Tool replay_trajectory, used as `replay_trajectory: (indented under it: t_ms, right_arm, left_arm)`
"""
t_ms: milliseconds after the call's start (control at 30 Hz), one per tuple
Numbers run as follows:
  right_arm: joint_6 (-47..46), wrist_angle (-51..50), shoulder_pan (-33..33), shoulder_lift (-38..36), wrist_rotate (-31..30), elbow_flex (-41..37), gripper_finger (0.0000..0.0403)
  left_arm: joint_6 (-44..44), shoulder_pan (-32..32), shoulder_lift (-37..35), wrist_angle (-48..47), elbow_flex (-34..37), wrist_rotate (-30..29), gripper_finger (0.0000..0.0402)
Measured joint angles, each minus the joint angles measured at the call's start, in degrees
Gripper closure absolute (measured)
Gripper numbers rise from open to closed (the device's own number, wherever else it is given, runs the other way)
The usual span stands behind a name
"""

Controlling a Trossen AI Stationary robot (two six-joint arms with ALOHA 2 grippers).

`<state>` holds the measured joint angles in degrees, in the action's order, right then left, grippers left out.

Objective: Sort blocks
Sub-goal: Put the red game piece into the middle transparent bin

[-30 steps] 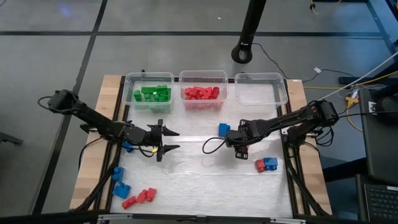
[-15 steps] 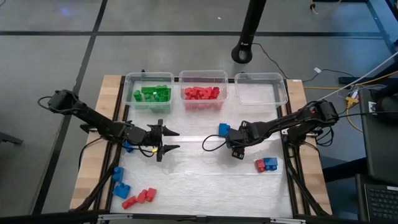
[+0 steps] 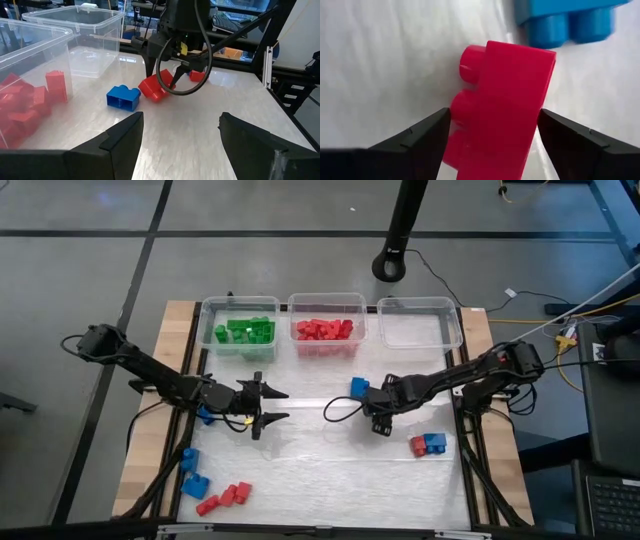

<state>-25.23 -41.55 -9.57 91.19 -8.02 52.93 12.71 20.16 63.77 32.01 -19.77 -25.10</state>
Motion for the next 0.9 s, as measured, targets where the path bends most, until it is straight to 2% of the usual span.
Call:
replay_trajectory:
  t_ms: [233, 500, 600, 767, 900]
  right_arm:
    - [3.21, -0.27, 1.89, -0.01, 5.68, 0.00, 0.0104]
    - [4.94, 0.12, 2.15, -0.01, 3.49, 0.00, 0.0101]
    - [4.94, 0.31, 2.13, -0.01, 2.96, 0.00, 0.0076]
    - [4.94, 1.67, 2.11, -0.01, 2.57, 0.00, 0.0011]
    - [5.81, 1.58, 2.06, -0.01, 0.03, 0.00, 0.0024]
  left_arm:
    - [-0.02, 0.00, 0.02, 0.15, 0.00, 0.00, 0.0156]
    - [-0.04, 0.00, 0.02, 0.15, 0.00, 0.00, 0.0156]
    - [-0.15, 0.00, 0.02, 0.13, 0.00, 0.00, 0.0156]
    - [-0.26, 0.00, 0.02, 0.09, 0.00, -0.01, 0.0156]
    - [-0.26, 0.00, 0.02, -0.05, 0.00, -0.01, 0.0156]
